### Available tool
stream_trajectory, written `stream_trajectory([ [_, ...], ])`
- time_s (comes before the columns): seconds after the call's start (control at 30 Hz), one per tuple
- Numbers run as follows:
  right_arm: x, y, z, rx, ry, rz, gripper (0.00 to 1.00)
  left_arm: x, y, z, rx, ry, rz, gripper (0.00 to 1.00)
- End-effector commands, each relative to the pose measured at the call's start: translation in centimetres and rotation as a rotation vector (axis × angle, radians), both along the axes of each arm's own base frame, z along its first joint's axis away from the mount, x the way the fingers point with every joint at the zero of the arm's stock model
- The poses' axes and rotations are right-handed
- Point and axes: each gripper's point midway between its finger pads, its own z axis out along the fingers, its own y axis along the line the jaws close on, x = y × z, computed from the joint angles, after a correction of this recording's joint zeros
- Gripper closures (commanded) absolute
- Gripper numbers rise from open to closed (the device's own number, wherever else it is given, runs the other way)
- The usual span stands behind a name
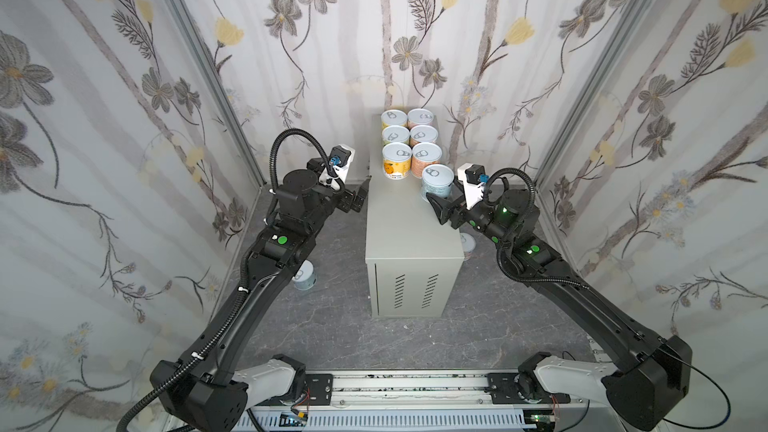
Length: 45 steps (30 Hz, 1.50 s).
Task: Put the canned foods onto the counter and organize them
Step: 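Hold the light-blue can in place, pressing it against the group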
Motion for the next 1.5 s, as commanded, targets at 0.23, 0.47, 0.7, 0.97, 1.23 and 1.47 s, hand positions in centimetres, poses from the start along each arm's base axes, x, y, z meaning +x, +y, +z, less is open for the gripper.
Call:
stream_trajectory([
  [0.23,0.4,0.6,-0.6,-0.025,-0.001,0.019,0.23,0.4,0.0,0.1,0.001,-0.017,0.011,0.0],
  [0.47,0.6,0.9,-0.7,-0.026,0.005,0.029,0.25,0.4,0.0,0.0,0.008,-0.017,0.01,0.0],
  [0.7,0.8,1.1,-1.4,-0.033,0.019,0.032,0.25,0.4,0.2,0.1,0.008,-0.019,0.016,0.0],
  [0.97,0.7,1.2,-1.7,-0.034,0.027,0.041,0.25,0.7,0.2,-1.4,0.028,0.0,0.023,0.0],
  [1.23,0.7,1.5,-2.1,-0.034,0.041,0.054,0.26,0.7,0.2,-1.5,0.032,0.001,0.024,0.0],
  [1.47,0.8,1.7,-2.2,-0.034,0.046,0.06,0.26,0.6,0.3,-1.3,0.035,-0.001,0.027,0.0],
])
